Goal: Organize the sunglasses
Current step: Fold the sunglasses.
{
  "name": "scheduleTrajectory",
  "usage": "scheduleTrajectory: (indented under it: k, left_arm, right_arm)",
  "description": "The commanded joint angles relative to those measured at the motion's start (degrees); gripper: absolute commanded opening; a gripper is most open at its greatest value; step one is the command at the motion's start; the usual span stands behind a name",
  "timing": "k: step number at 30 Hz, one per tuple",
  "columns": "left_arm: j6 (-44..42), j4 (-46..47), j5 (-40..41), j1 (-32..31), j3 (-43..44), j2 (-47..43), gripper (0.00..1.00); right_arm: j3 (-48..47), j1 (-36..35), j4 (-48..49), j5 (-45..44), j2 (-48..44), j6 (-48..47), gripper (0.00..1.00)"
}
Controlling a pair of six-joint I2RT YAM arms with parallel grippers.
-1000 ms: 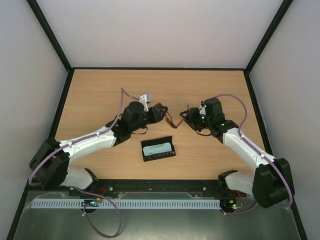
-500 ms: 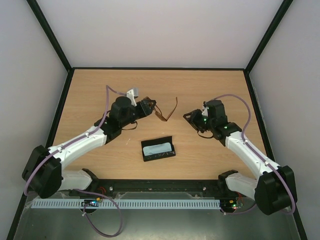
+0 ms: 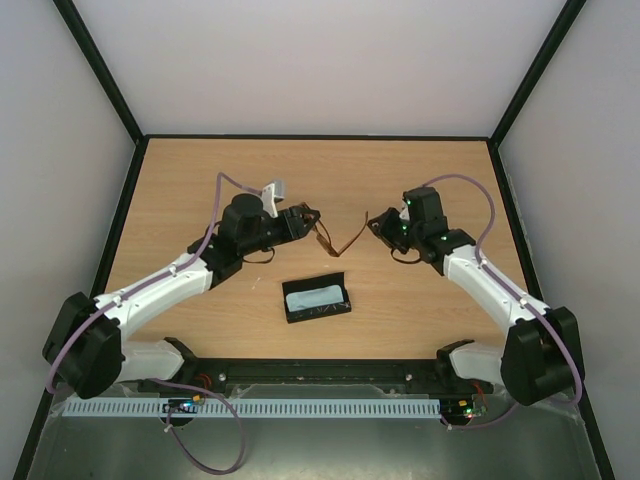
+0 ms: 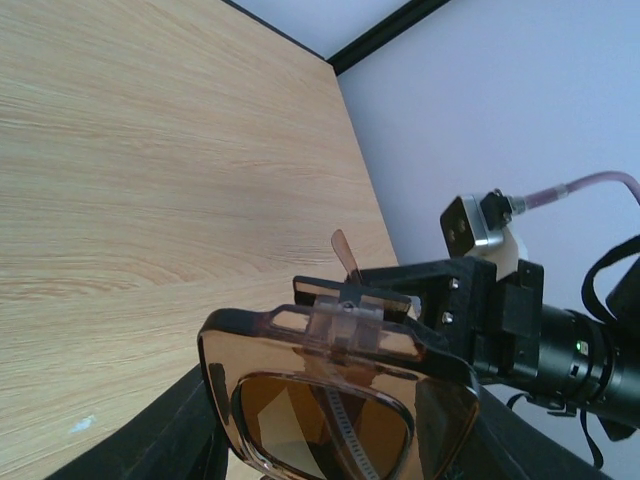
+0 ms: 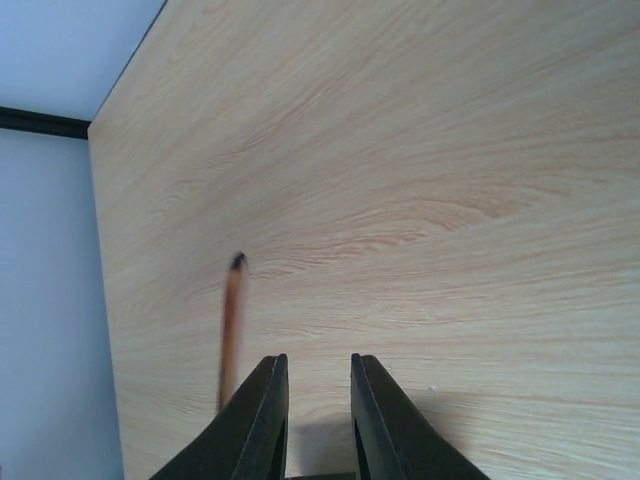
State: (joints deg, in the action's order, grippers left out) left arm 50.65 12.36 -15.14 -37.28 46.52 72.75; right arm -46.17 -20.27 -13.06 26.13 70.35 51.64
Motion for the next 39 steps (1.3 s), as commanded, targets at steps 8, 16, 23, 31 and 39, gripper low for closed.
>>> scheduleTrajectory:
  k: [8, 16, 23, 31, 39]
  left_arm:
    - [2.08, 6.39, -3.74, -2.01, 1.56, 4.86, 0.47]
    - [2.64, 7.9, -4.62, -3.37, 3.43, 8.52, 0.47]
    - [2.46, 8.34, -6.13, -3.42, 5.26, 10.46, 0.47]
    - [1.79, 8.86, -9.05, -2.88, 6.63, 12.16, 0.47]
    - [-0.73, 11.47, -20.18, -0.12, 5.41, 10.82, 0.48]
  right_arm:
    - [-5.94, -6.67, 2.42, 2.41, 4.5, -0.41, 0.17]
    - [-8.25, -9.16, 0.95, 1.51, 5.18, -2.56, 0.16]
    - [-10.22, -10.51, -2.25, 3.57, 5.68, -6.16, 0.16]
    - [-11.26, -11.28, -6.04, 5.34, 4.73, -9.79, 0.16]
    - [-12.16, -9.16, -11.81, -1.05, 0.63, -12.1, 0.28]
